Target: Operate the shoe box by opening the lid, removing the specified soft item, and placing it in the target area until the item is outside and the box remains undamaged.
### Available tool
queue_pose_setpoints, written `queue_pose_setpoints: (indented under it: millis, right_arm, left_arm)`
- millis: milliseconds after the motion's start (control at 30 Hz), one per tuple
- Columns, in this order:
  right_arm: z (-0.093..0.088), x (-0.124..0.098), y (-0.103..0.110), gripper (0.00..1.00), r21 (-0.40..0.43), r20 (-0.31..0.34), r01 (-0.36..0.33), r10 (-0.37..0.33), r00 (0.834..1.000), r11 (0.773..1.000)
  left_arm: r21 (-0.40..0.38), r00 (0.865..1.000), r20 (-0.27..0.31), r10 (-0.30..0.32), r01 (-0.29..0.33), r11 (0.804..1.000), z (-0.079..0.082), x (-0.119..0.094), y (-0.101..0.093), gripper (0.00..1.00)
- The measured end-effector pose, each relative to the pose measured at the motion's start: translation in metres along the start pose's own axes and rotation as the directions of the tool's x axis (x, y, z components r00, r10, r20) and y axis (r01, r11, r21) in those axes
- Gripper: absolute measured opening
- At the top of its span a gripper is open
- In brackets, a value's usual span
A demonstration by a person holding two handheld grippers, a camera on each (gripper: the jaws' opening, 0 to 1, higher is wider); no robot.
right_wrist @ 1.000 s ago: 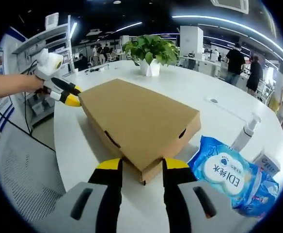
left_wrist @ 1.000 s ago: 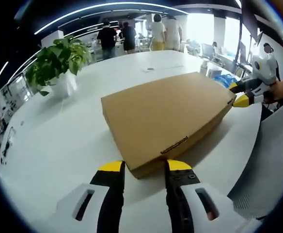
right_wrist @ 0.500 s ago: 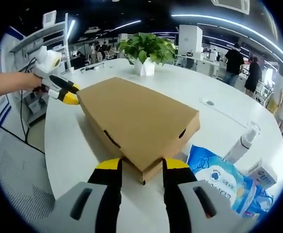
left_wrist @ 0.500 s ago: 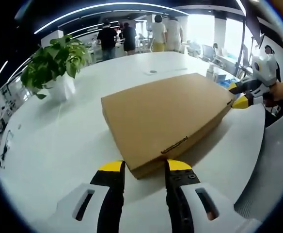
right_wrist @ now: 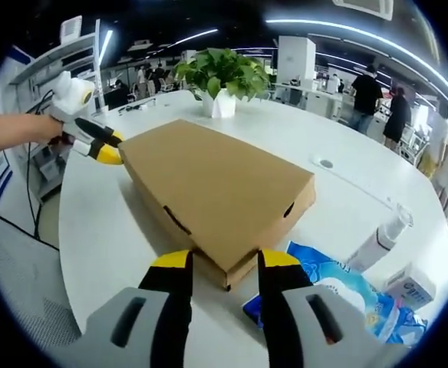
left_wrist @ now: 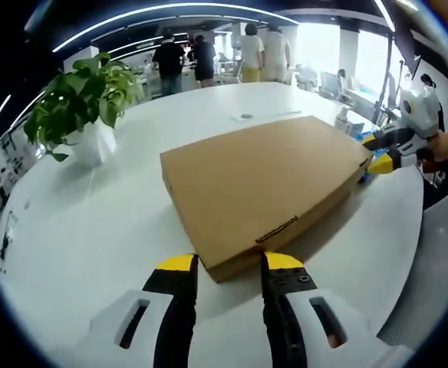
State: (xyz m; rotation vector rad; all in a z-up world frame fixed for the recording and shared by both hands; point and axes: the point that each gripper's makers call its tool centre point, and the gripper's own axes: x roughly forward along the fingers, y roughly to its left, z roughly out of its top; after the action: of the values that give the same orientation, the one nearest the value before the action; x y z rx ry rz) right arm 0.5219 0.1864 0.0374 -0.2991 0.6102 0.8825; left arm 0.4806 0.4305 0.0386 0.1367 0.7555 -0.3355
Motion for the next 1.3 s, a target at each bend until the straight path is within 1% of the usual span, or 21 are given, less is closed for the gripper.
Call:
queue_pose_setpoints:
  millis: [367,433,500,567,700,800,900,967,1033,1167,1233,1300]
  right_arm:
    - [-0.001,0.0,-0.002,0.3,0.002,-0.005,0.001,-0.001,1.0,1.0]
    - [0.0,-0.005,-0.004,0.3,0.005,0.002,0.013,-0.013,1.0,1.0]
    - [0.002,-0.011,-0.005,0.32,0.008,0.019,0.029,-0.029,0.999,1.0]
    - [0.004,-0.018,-0.006,0.33,0.021,0.034,0.034,-0.035,0.999,0.999]
    - [0.006,-0.033,-0.006,0.35,0.015,0.062,0.043,-0.044,0.997,0.999]
    - [0.003,-0.044,-0.008,0.37,0.005,0.062,0.06,-0.061,0.996,0.998]
    - [0.003,-0.058,-0.011,0.38,0.017,0.081,0.072,-0.074,0.994,0.997]
    - [0.002,-0.066,-0.012,0.39,0.016,0.094,0.081,-0.082,0.992,0.997]
    - [0.0,-0.074,-0.015,0.39,0.016,0.103,0.096,-0.098,0.99,0.995]
    - [-0.01,-0.095,-0.02,0.44,0.036,0.114,0.115,-0.119,0.986,0.993]
    - [-0.016,-0.104,-0.023,0.44,0.043,0.12,0.129,-0.133,0.984,0.991]
    - [-0.023,-0.111,-0.024,0.49,0.041,0.12,0.135,-0.139,0.983,0.99]
  left_arm:
    - [-0.008,1.0,-0.001,-0.005,0.005,1.0,0.0,0.0,-0.001,0.32]
    - [-0.017,1.0,-0.009,-0.004,0.004,1.0,-0.002,-0.002,-0.003,0.34]
    - [0.005,1.0,-0.009,0.01,-0.01,1.0,-0.004,-0.007,-0.004,0.33]
    - [-0.006,1.0,-0.011,0.008,-0.008,1.0,-0.005,-0.013,-0.008,0.35]
    - [0.0,1.0,0.005,0.015,-0.015,1.0,-0.008,-0.024,-0.017,0.37]
    - [0.005,1.0,0.016,0.018,-0.018,1.0,-0.01,-0.031,-0.025,0.37]
    - [-0.002,0.999,0.037,0.019,-0.018,1.0,-0.009,-0.038,-0.033,0.39]
    - [-0.014,0.998,0.068,0.018,-0.017,1.0,-0.006,-0.045,-0.041,0.41]
    - [-0.009,0.995,0.101,0.022,-0.021,1.0,-0.002,-0.053,-0.048,0.41]
    - [-0.013,0.988,0.153,0.036,-0.035,0.999,0.003,-0.069,-0.061,0.45]
    - [0.003,0.983,0.176,0.044,-0.046,0.999,0.005,-0.076,-0.068,0.48]
    - [0.014,0.98,0.193,0.047,-0.05,0.999,0.006,-0.083,-0.075,0.5]
